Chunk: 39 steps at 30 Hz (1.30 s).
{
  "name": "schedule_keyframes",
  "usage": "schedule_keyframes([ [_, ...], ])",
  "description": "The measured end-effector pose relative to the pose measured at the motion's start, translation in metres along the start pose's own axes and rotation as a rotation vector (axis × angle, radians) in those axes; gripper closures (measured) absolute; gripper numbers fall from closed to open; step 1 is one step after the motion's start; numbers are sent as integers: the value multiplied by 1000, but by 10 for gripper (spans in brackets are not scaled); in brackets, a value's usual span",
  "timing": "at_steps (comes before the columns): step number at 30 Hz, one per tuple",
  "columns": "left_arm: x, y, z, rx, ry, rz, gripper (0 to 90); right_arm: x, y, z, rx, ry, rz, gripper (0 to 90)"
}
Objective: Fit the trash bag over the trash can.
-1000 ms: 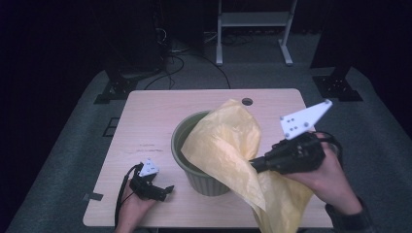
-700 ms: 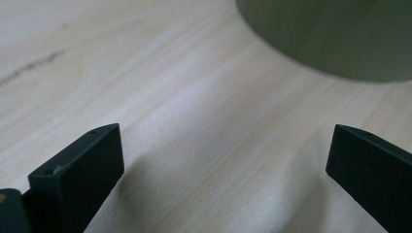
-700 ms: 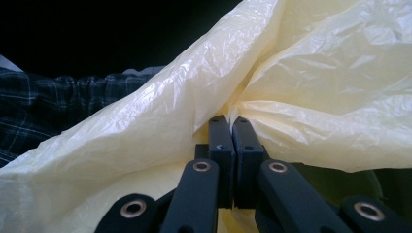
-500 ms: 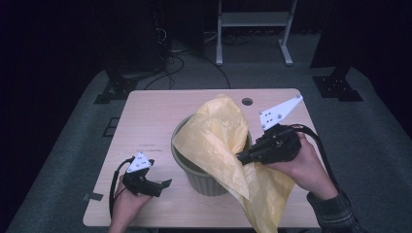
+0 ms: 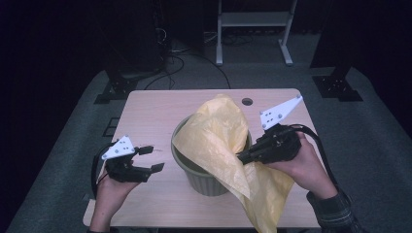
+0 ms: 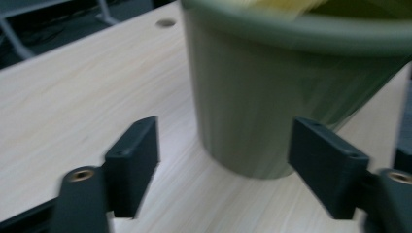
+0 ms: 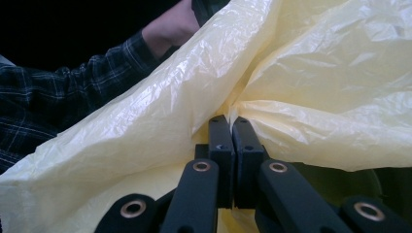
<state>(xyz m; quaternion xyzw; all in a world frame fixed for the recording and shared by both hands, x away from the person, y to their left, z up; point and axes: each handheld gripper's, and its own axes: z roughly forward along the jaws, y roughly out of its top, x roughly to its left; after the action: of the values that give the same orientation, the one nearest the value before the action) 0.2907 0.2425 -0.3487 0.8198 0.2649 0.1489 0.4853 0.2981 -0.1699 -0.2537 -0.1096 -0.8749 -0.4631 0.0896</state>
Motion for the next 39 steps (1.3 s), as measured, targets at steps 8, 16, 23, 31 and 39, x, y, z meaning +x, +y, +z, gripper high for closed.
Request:
schedule_keyframes([
  [8, 6, 55, -14, -66, 17, 53, 415, -1, -2, -2, -4, -1, 2, 888],
  [16, 19, 96, 17, -93, -27, 72, 429, -1, -2, -2, -5, 6, 2, 888],
  [23, 16, 108, 58, -57, -88, 75, 429, 0, -1, -2, -4, 16, 1, 888],
  [31, -12, 105, 71, 31, -154, 180, 441, 4, 6, -4, -27, 40, -19, 888],
  [39, -33, 92, 58, 32, -215, 230, 442, -3, 15, 1, -43, 28, 6, 888],
])
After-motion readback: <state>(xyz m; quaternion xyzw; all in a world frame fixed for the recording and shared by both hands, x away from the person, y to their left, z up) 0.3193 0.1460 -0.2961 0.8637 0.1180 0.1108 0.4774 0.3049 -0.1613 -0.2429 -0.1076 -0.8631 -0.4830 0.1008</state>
